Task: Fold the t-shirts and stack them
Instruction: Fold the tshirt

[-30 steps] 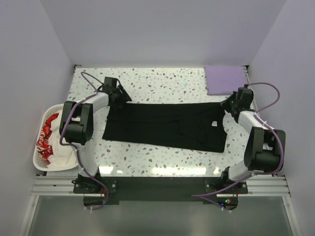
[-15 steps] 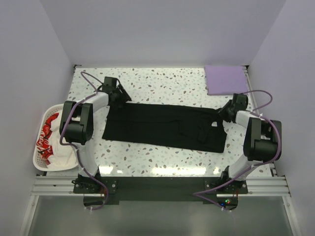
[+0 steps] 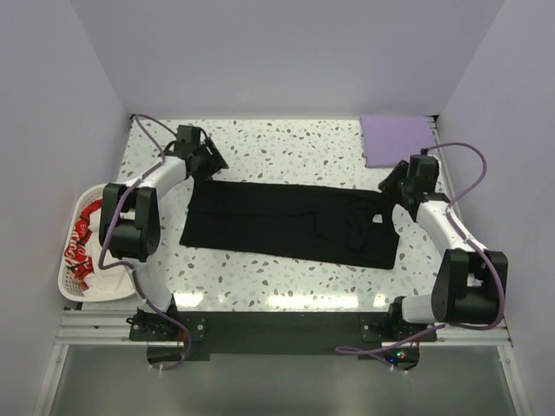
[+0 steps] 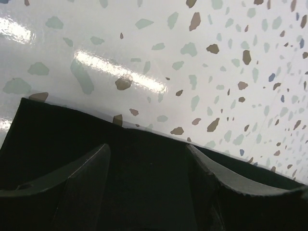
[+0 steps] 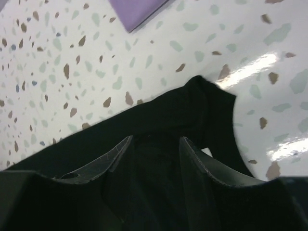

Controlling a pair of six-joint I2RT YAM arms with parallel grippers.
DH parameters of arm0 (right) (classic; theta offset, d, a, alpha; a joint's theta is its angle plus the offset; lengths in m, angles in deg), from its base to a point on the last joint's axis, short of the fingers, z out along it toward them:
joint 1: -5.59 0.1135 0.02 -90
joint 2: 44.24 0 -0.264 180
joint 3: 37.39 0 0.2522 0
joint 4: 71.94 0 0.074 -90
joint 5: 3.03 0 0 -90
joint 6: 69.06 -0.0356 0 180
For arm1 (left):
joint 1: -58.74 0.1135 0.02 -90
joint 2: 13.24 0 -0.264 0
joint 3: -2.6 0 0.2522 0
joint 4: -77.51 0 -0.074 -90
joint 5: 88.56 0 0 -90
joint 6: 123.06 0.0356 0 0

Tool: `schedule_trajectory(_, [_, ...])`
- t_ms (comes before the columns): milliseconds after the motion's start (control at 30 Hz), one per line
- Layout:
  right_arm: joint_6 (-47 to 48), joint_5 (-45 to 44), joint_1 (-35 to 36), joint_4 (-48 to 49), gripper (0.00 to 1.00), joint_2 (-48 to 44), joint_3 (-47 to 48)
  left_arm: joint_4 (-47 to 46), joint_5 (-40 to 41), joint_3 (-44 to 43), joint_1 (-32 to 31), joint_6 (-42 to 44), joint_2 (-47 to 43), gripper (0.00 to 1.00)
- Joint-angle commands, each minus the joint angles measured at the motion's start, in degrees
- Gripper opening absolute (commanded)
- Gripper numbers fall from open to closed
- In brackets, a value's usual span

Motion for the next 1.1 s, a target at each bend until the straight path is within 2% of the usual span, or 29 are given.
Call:
schedule_trajectory(0, [2.09,-4.20,5.18,-2.12,0.47,0.08,-1.77,-0.42,-0.21,0.05,-0.07,0.57,-4.46,0.69])
schedule_trajectory(267, [3.85,-9.21,9.66,-1.94,0.47,6.83,-1.16,-1.66,-1.09,3.39,-0.42,0.05,-5.87,0.68])
schedule_trajectory(567, [4.73,-10.80,12.13,-2.47,0.45,11.68,1.57,-1.92,-1.17,3.74,-0.42,0.40,-5.61,0.68])
schedule_trajectory(667, [4.73,-10.71,12.22,-2.73,0.33,12.21,1.66,-1.83,-1.17,3.74,-0.51,0.40,-5.26,0.68])
schedule_trajectory(700, [4.82,-10.54,12.31,-3.08,0.23,11.86,1.74,-1.83,-1.17,3.74,-0.42,0.48,-5.08,0.68])
schedule_trajectory(800, [5.25,-10.18,12.39,-4.49,0.07,10.72,2.09,-1.74,-1.09,3.65,-0.42,0.49,-4.91,0.68])
schedule_trajectory(900, [6.40,-9.22,12.48,-6.85,0.00,9.05,3.32,-1.74,-1.17,3.65,-0.42,0.57,-4.64,0.68])
schedule_trajectory(1067, [7.71,-7.90,12.48,-10.20,0.00,5.45,4.20,-1.57,-1.18,3.57,-0.42,0.48,-4.29,0.68])
